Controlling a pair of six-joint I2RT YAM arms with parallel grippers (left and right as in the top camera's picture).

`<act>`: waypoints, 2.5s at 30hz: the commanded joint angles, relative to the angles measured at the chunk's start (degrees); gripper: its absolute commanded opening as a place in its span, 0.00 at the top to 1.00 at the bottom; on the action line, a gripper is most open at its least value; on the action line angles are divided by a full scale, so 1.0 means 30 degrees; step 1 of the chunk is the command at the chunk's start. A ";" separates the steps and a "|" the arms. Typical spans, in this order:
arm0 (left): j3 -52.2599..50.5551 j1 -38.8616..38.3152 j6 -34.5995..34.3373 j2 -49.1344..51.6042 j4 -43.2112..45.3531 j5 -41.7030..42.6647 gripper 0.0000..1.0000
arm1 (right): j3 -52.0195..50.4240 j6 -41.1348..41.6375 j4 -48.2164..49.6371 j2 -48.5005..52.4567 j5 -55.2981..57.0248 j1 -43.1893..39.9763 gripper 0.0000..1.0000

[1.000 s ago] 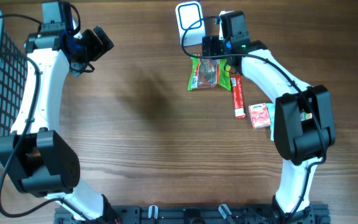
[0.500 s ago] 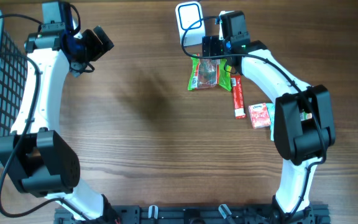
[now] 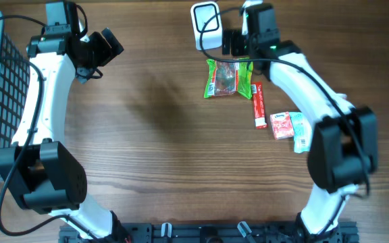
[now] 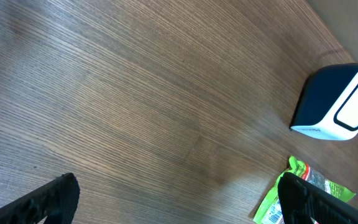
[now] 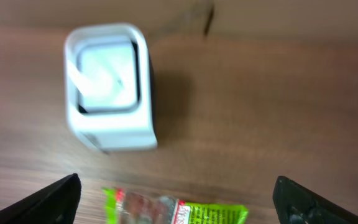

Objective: Scan the item barcode

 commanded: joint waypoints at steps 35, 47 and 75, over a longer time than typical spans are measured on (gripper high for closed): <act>0.0051 0.0073 -0.0044 0.0007 0.0015 0.0095 0.00 | -0.5632 0.0539 -0.8830 -3.1394 0.1494 0.0058 0.00; 0.0051 0.0073 -0.0044 0.0007 0.0015 0.0095 0.00 | -1.7522 0.3038 0.2827 -3.7368 0.1989 -0.1698 0.00; 0.0051 0.0073 -0.0044 0.0000 0.0015 0.0095 0.00 | -2.9376 -0.3876 0.6870 -3.7361 -0.2244 -0.2528 0.00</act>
